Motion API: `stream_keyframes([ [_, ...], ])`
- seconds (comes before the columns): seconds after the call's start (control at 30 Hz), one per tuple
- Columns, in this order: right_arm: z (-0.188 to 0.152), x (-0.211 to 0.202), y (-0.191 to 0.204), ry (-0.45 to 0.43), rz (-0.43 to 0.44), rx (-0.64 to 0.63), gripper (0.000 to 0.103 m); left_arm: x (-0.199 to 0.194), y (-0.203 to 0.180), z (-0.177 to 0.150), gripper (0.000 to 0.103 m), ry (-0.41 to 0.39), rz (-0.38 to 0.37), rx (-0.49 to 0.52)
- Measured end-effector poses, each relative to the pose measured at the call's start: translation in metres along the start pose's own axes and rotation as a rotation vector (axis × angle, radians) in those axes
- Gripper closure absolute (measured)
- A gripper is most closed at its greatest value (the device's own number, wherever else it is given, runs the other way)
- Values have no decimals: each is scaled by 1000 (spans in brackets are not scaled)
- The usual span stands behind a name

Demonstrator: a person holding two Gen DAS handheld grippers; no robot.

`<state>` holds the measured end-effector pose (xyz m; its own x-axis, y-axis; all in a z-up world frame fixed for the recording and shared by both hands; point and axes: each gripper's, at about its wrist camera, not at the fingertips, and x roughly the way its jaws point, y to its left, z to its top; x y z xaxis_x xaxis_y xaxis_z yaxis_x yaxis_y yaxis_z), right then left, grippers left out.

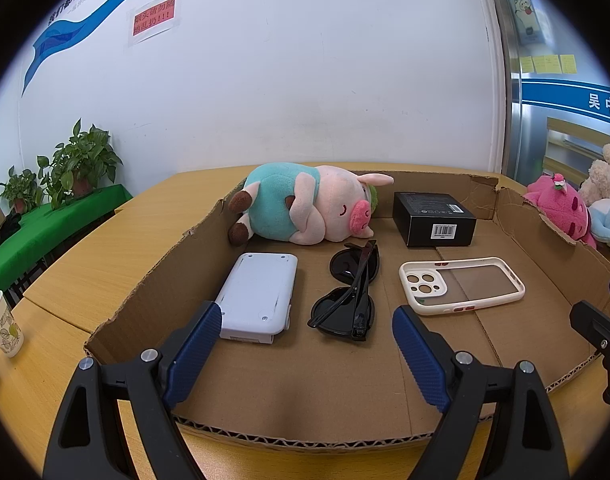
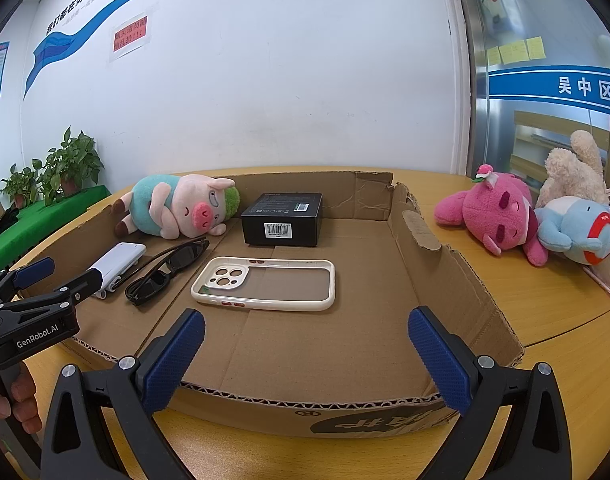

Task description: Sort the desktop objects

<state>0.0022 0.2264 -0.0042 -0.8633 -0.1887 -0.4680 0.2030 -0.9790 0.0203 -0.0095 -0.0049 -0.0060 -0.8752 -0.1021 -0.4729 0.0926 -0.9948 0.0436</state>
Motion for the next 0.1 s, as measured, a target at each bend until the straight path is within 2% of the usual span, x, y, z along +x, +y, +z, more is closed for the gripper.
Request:
stream_keyframes([
  [0.1, 0, 1, 0, 1, 0, 0, 0, 0, 0, 0, 16, 3, -1, 0],
])
